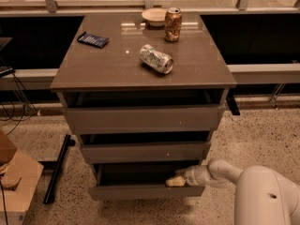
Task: Open bottom drawer
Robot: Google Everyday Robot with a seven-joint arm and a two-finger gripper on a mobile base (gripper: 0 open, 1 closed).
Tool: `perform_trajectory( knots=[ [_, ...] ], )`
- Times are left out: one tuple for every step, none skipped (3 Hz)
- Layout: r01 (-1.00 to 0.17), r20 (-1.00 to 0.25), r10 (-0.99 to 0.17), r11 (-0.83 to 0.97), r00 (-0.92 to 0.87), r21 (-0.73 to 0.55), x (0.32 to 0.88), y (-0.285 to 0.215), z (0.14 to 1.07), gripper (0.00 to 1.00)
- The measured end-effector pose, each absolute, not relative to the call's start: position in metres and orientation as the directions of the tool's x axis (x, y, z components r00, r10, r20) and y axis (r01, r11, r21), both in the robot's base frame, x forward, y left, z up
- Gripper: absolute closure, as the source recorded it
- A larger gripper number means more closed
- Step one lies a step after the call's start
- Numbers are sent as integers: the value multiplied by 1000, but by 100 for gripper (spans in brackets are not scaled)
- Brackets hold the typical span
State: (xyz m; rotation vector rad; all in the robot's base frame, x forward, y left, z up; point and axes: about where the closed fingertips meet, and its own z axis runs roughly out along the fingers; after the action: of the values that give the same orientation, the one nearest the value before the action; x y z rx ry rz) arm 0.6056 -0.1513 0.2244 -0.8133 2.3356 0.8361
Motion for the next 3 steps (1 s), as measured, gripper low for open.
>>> perform_trajectory(
  knots=[
    [-682, -638, -358, 626, -682, 378, 605, -149, 223, 10],
    [-727, -593, -463, 594, -658, 344, 589, -135, 217, 0],
    [-782, -512, -599, 545, -616, 302, 558, -118, 194, 0]
  ],
)
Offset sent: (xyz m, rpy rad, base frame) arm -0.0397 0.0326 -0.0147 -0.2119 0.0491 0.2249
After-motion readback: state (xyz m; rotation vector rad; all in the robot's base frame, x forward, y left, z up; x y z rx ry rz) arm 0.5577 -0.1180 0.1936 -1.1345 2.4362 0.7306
